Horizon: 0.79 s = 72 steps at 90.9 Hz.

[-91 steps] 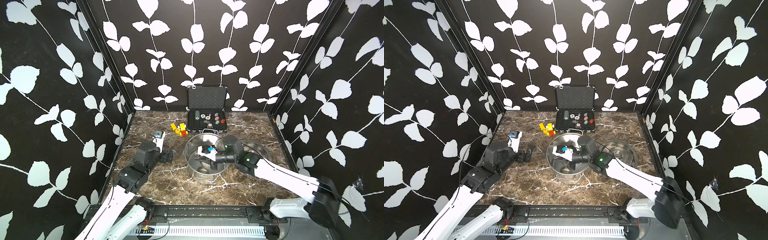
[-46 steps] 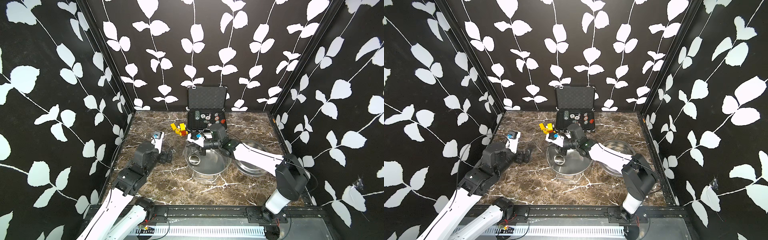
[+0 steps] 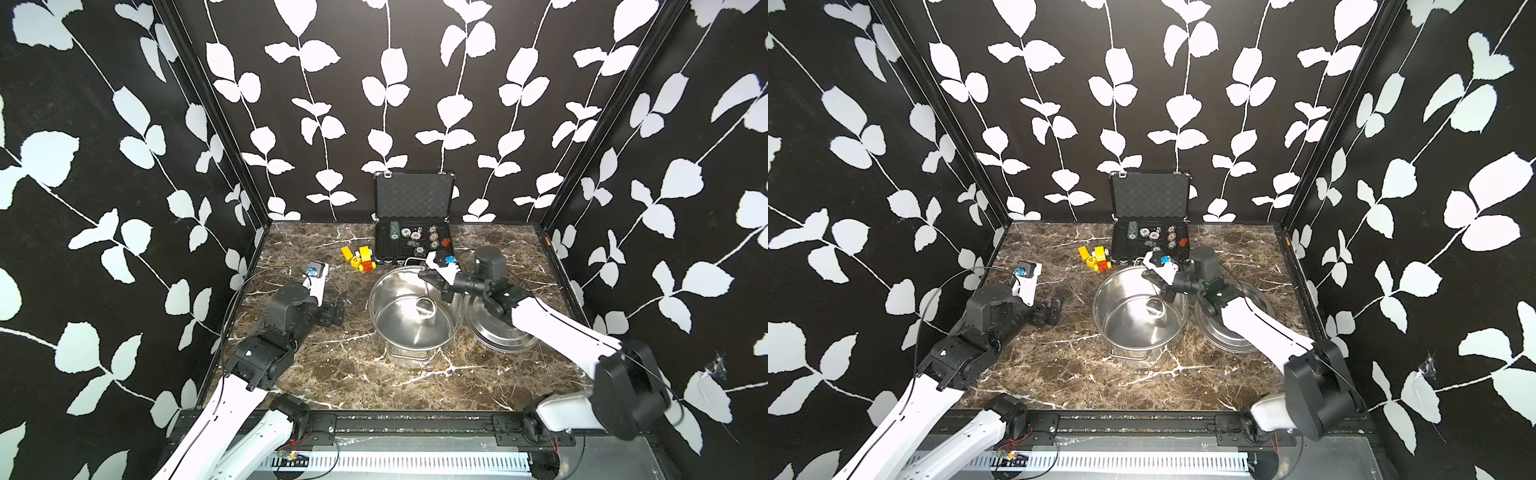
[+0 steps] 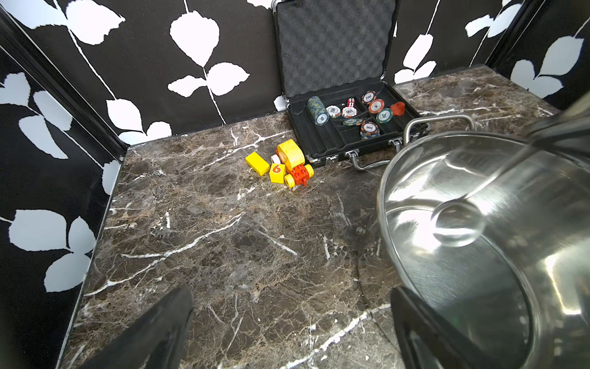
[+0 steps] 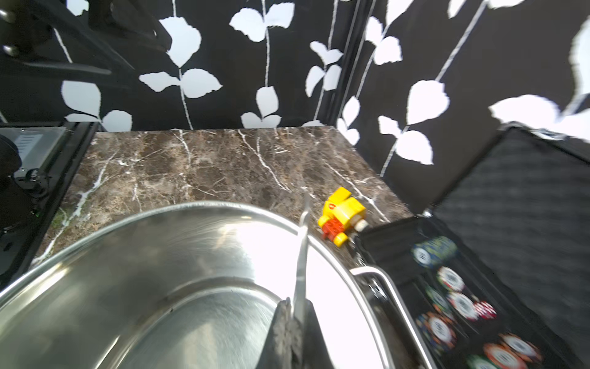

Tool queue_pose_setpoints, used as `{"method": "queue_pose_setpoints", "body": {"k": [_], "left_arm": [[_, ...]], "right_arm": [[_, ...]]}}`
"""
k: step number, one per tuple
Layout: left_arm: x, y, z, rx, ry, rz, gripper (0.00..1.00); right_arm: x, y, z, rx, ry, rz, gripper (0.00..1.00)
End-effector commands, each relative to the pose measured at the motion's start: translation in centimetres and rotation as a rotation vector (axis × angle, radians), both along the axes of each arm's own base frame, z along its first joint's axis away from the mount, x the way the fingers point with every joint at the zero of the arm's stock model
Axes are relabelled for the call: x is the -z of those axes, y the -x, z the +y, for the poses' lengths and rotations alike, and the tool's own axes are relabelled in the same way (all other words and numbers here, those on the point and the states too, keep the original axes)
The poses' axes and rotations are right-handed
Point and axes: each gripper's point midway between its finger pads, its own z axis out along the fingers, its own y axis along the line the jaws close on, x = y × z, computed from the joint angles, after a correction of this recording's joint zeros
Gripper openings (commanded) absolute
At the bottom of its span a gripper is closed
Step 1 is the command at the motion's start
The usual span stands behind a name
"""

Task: Stir the soup with a spoon
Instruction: Stir the soup in the pan with a stick.

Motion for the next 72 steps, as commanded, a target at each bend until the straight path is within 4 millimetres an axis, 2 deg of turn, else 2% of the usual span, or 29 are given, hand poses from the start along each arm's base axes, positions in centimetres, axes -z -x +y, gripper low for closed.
{"method": "queue_pose_setpoints", "body": {"k": [1, 16, 33, 53, 65, 72], "left_arm": [[-0.7, -0.3, -0.7, 0.024, 0.016, -0.018, 0.99], [-0.6, -0.6, -0.9, 0.026, 0.018, -0.015, 0.99], [-0.4, -0.6, -0.9, 0.023, 0.023, -0.007, 0.99], [-0.3, -0.4, -0.8, 0.017, 0.031, -0.007, 0.99], [-0.4, -0.2, -0.6, 0.015, 0.026, -0.013, 0.99], [-0.5, -0.1, -0.5, 0.015, 0.022, -0.012, 0.99]], "right_arm": [[-0.2, 1.1, -2.1, 0.043, 0.008, -0.014, 0.00], [0.5, 3.8, -3.4, 0.044, 0.008, 0.022, 0.00], [-0.1, 7.3, -2.5, -0.026, -0.015, 0.035, 0.00], [-0.1, 11.1, 1.9, -0.166, 0.041, -0.008, 0.00], [0.0, 12.0, 5.5, -0.244, 0.075, -0.043, 0.00], [-0.9, 12.1, 7.5, -0.288, 0.068, -0.070, 0.00]]}}
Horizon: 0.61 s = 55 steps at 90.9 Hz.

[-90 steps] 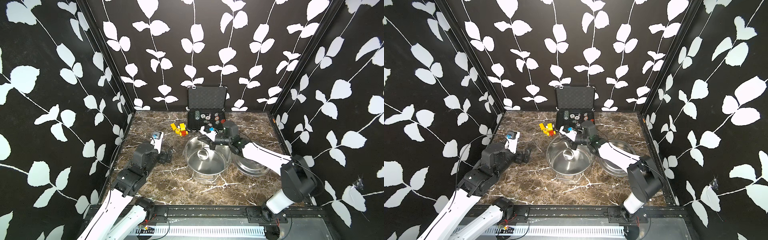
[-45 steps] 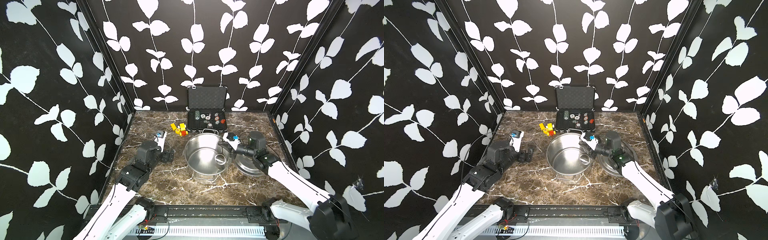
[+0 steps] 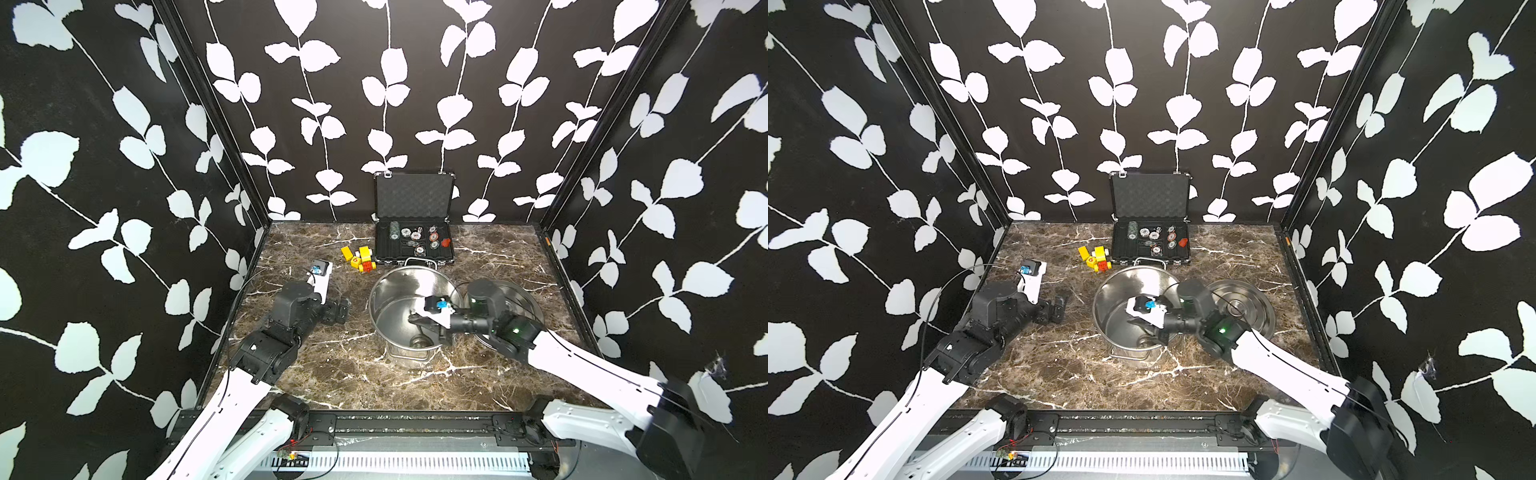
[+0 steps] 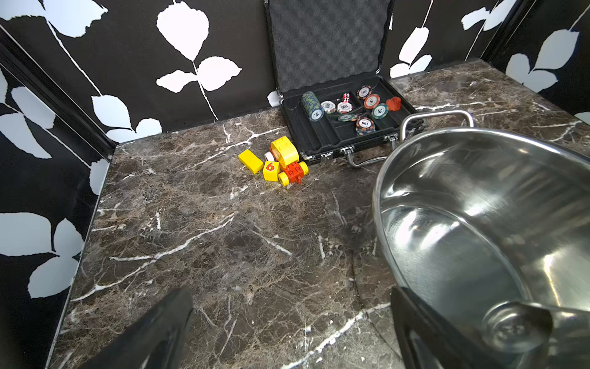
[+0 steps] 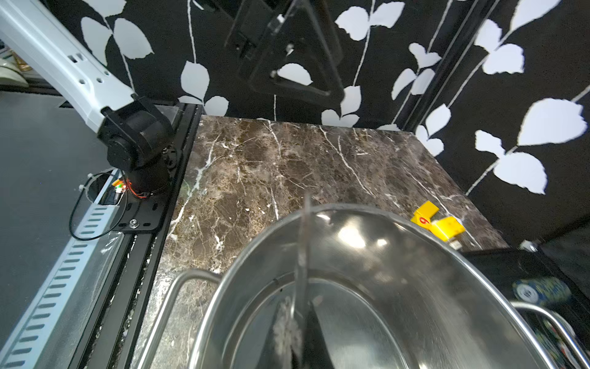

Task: Stir the soup with a spoon
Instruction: Stir the soup in the pan with a stick.

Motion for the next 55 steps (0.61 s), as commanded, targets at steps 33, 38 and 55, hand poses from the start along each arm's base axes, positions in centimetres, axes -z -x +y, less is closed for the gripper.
{"method": "queue_pose_setpoints", "body": {"k": [33, 38, 55], "left_arm": [[-0.6, 1.2, 1.0, -0.018, -0.004, -0.025, 0.99], [-0.8, 1.3, 1.2, -0.020, -0.009, -0.027, 0.99], [-0.7, 1.4, 1.4, -0.025, -0.017, -0.030, 0.99]], "right_arm": [[-1.6, -6.7, 8.2, -0.041, -0.113, -0.086, 0.00], [-1.4, -8.0, 8.3, -0.029, -0.122, -0.080, 0.00], [-1.2, -12.3, 6.1, 0.055, -0.168, -0.051, 0.00]]}}
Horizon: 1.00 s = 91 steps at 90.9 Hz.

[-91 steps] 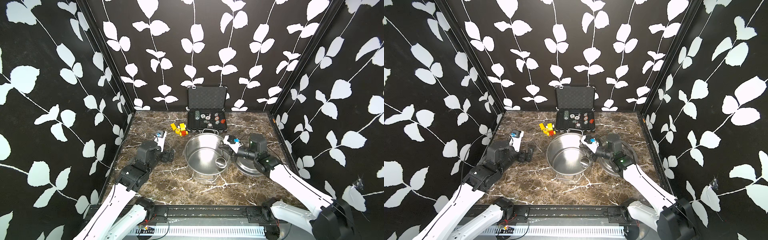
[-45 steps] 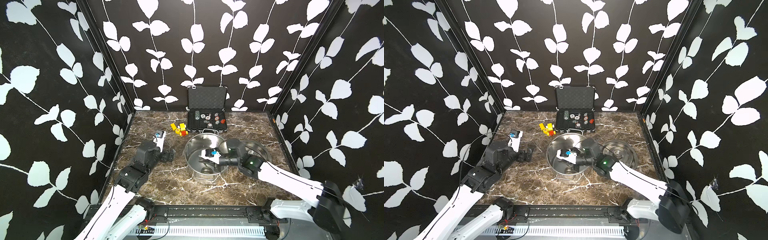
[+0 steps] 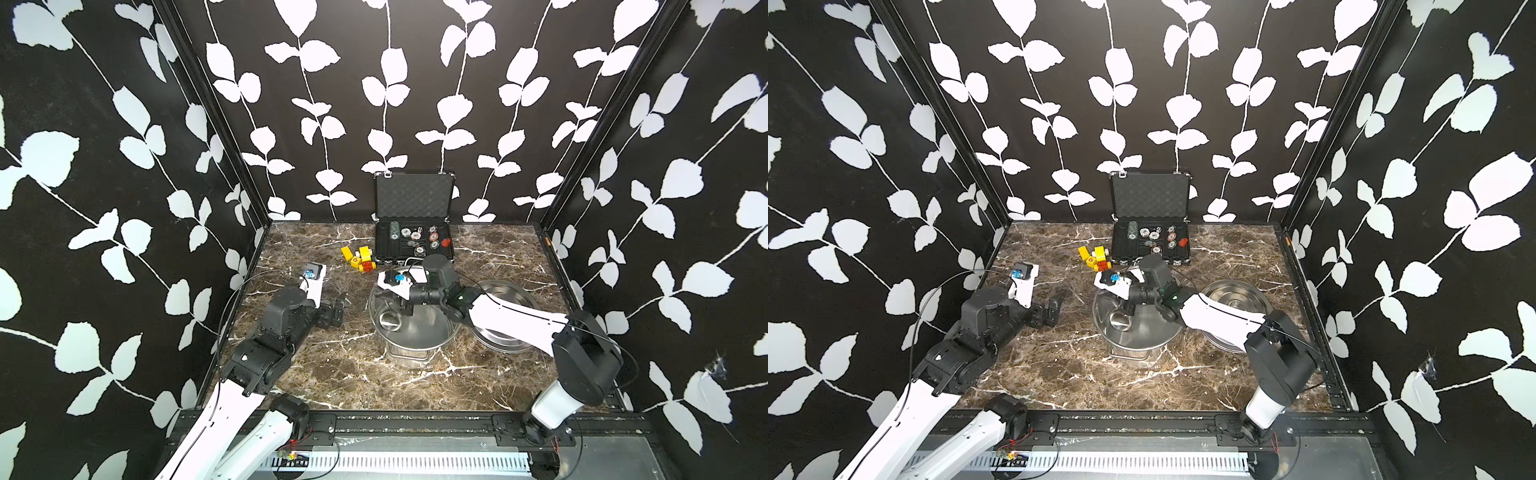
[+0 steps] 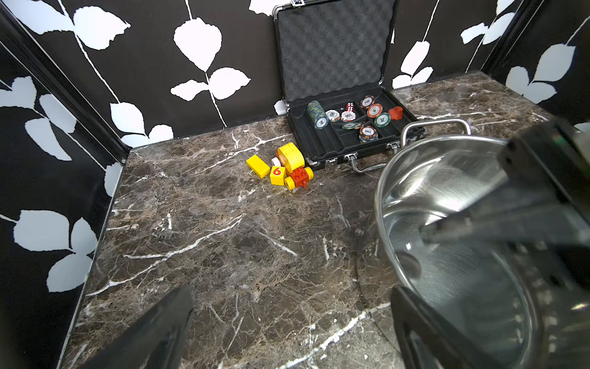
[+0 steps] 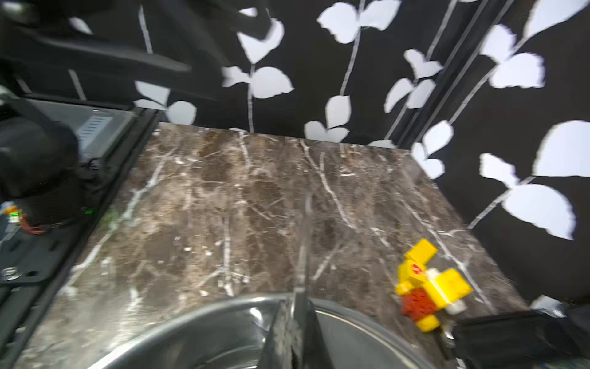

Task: Stir the soup with a spoon
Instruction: Stir the soup in the pan with a stick.

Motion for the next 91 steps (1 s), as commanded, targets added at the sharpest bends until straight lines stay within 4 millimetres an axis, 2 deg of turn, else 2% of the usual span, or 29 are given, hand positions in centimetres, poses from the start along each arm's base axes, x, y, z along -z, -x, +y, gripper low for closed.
{"method": "queue_pose_setpoints", "body": {"k": [1, 11, 13, 16, 26, 35, 51, 72, 84, 91], "left_arm": [[0.1, 0.3, 0.4, -0.005, -0.020, 0.000, 0.99], [0.2, 0.3, 0.4, -0.006, -0.022, 0.003, 0.99], [0.3, 0.2, 0.4, -0.007, -0.023, 0.004, 0.99], [0.3, 0.2, 0.3, -0.006, -0.024, 0.004, 0.99], [0.3, 0.0, 0.1, -0.002, -0.020, 0.004, 0.99], [0.4, -0.2, -0.1, 0.005, -0.016, 0.009, 0.99], [0.7, -0.6, -0.5, 0.011, -0.012, 0.013, 0.99], [0.6, -1.1, -1.2, 0.024, 0.010, 0.014, 0.99], [0.6, -1.3, -1.5, 0.028, 0.024, 0.018, 0.99], [0.6, -1.3, -1.5, 0.030, 0.027, 0.020, 0.99]], "right_arm": [[-2.9, -2.4, -1.2, 0.034, -0.113, -0.033, 0.00], [-2.6, -3.7, -3.7, 0.095, -0.116, -0.026, 0.00], [-2.1, -3.9, -4.3, 0.109, -0.107, -0.017, 0.00], [-3.0, -3.9, -5.3, 0.130, -0.117, -0.034, 0.00], [-2.4, -4.0, -8.5, 0.206, -0.089, -0.030, 0.00], [-1.9, -3.3, -11.2, 0.259, -0.058, -0.029, 0.00], [-1.1, -0.8, -14.9, 0.330, -0.006, -0.019, 0.00], [-1.9, 3.5, -15.7, 0.265, -0.042, 0.036, 0.00], [-2.9, 5.5, -14.8, 0.210, -0.068, 0.043, 0.00], [-3.3, 6.7, -13.5, 0.158, -0.070, 0.040, 0.00]]}}
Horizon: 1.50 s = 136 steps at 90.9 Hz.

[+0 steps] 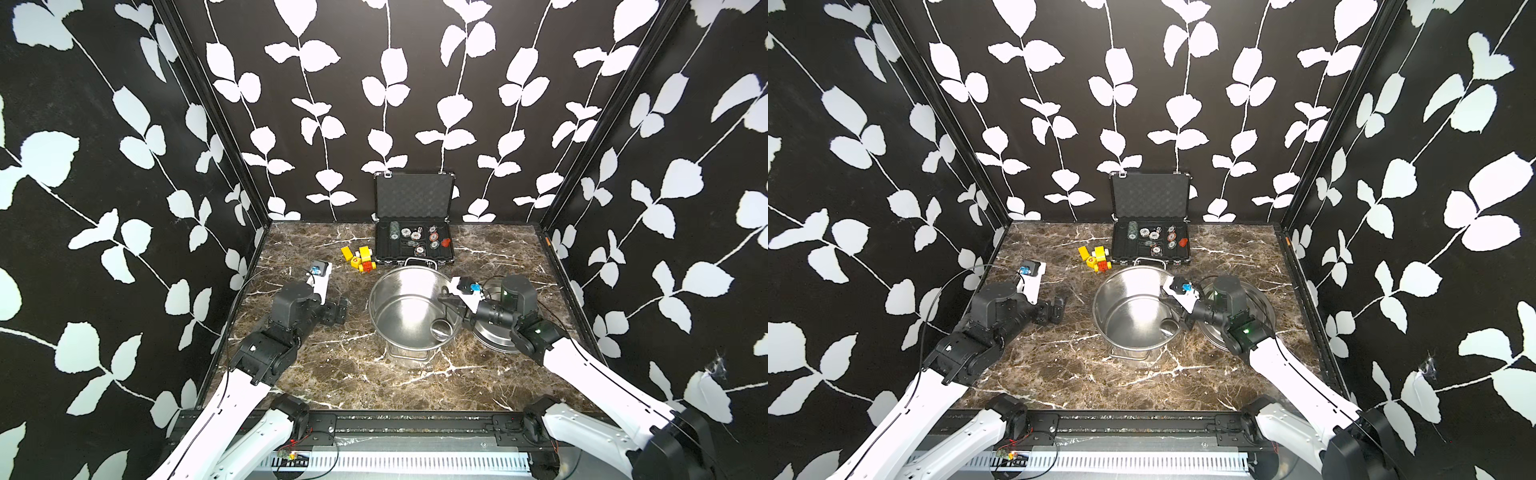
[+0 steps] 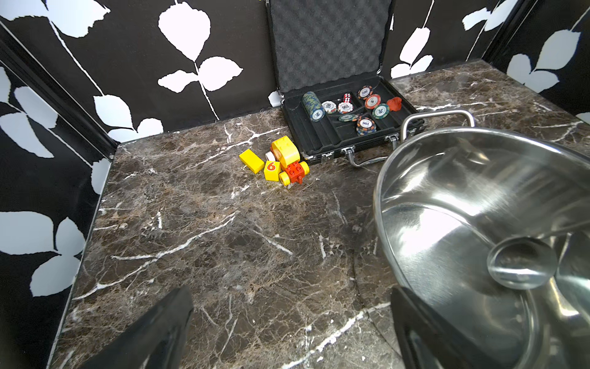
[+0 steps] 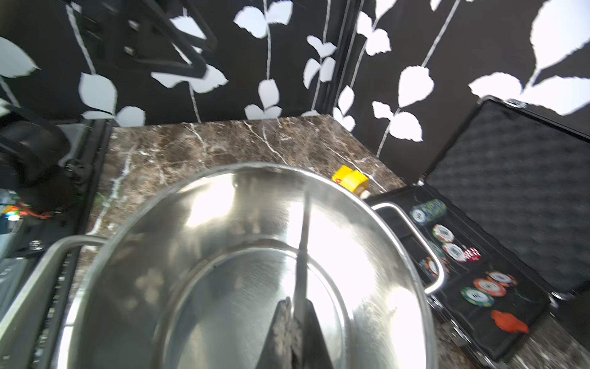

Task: Stir the soup with a spoon
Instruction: Stir the soup in the pan with a stick.

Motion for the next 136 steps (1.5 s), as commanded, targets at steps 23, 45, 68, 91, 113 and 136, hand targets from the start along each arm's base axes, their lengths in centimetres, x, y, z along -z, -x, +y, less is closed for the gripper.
{"method": "queue_pose_setpoints", "body": {"k": [23, 45, 68, 91, 113, 136], "left_arm": [[-0.6, 0.0, -0.1, 0.004, 0.022, -0.024, 0.99], [-0.8, 0.3, -0.1, 0.008, 0.020, -0.025, 0.99], [-0.8, 0.9, 0.8, -0.012, 0.008, -0.038, 0.99], [-0.8, 1.0, 0.7, -0.010, 0.014, -0.035, 0.99], [-0.6, 1.0, 0.9, -0.017, 0.000, -0.032, 0.99], [-0.3, 0.4, 0.3, -0.007, 0.012, -0.025, 0.99]], "right_arm": [[-1.6, 4.5, 7.8, -0.244, 0.014, -0.062, 0.00], [-2.1, 3.6, 14.5, -0.413, 0.015, -0.063, 0.00], [-2.0, -1.2, 16.9, -0.403, -0.019, -0.114, 0.00], [-1.9, -6.6, 15.2, -0.324, -0.051, -0.105, 0.00], [-0.6, -9.0, 9.8, -0.181, -0.035, -0.076, 0.00], [-0.8, -7.7, 3.4, -0.006, 0.009, -0.100, 0.00]]}}
